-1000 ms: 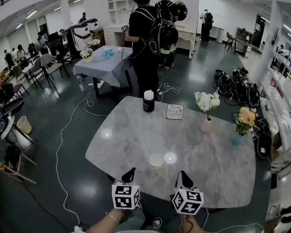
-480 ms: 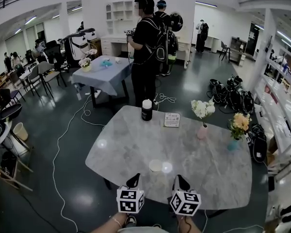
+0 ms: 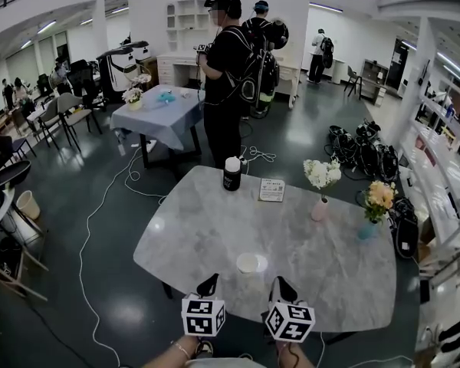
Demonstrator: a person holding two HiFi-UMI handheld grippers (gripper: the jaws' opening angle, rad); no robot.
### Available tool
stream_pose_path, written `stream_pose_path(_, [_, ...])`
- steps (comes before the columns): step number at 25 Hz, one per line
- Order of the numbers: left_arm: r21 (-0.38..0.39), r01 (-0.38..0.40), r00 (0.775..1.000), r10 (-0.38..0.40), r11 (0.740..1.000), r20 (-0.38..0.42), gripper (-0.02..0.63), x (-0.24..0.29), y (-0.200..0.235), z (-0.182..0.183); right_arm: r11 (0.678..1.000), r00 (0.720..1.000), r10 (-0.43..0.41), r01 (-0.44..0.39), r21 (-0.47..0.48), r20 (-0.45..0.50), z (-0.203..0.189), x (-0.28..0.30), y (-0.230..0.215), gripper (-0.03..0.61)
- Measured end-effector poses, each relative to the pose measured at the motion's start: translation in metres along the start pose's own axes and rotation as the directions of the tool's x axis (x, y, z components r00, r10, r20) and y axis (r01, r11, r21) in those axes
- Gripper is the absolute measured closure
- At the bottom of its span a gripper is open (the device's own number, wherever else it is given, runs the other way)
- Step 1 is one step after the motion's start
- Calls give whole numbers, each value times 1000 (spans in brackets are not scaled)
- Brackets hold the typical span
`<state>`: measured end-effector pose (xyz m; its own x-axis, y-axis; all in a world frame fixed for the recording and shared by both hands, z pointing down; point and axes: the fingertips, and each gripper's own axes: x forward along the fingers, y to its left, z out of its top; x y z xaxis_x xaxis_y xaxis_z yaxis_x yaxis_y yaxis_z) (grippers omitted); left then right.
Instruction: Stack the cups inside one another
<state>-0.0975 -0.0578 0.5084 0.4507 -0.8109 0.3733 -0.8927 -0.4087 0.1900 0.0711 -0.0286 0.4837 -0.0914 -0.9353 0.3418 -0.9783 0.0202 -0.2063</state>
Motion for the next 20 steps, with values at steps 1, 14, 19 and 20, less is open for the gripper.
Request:
stream_pose_path(1, [-1, 0, 1000, 0, 1000, -1, 618, 0, 0, 0, 1000, 1000, -4, 4, 1, -2, 0, 0, -1, 572])
stream_pose_path(14, [-5, 8, 1000, -8, 1000, -19, 618, -5, -1, -11, 999, 999, -34, 35, 12, -23, -12, -7, -8, 572])
stream_pose_path(19, [-8, -3, 1000, 3, 1000, -23, 618, -10, 2, -14, 1000, 999, -27, 27, 3, -24, -13, -8, -5, 572])
stream_pose_path(20, [-8, -5, 1000, 4, 1000, -23, 618, -11, 3, -15, 1000, 999, -25, 25, 0, -24, -13, -8, -5, 572])
